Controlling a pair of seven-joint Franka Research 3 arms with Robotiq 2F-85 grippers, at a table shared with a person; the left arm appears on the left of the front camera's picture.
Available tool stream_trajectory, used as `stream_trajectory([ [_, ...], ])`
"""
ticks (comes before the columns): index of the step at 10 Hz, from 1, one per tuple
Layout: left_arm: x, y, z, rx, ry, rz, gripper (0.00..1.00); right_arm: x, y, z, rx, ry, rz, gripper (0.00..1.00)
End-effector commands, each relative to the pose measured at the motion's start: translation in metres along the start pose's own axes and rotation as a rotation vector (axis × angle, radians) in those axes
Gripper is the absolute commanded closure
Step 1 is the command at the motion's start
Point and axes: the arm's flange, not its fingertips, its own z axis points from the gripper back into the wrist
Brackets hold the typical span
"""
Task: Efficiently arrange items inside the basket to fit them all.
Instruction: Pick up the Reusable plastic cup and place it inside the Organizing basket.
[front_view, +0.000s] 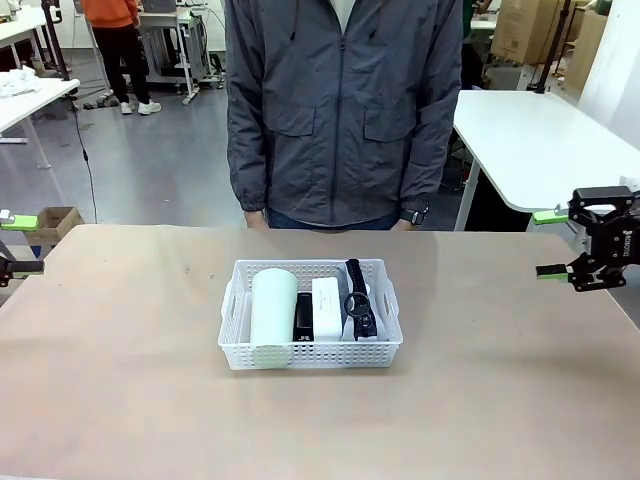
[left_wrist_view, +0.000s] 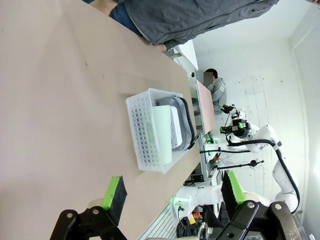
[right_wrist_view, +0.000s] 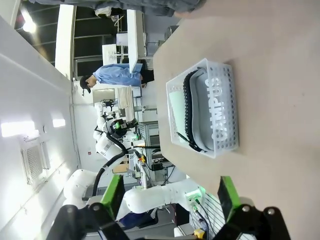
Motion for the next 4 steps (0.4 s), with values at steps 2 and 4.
stream_trajectory([
  [2,-0.001,-0.0038,0.0003,0.006,0.003,0.01,0.0,-0.0005,0.0037,0.0014,0.009,0.0,-0.018,0.0],
  [4,-0.001,-0.0038,0.0003,0.006,0.003,0.01,0.0,-0.0005,0.0037,0.0014,0.009,0.0,-0.018,0.0],
])
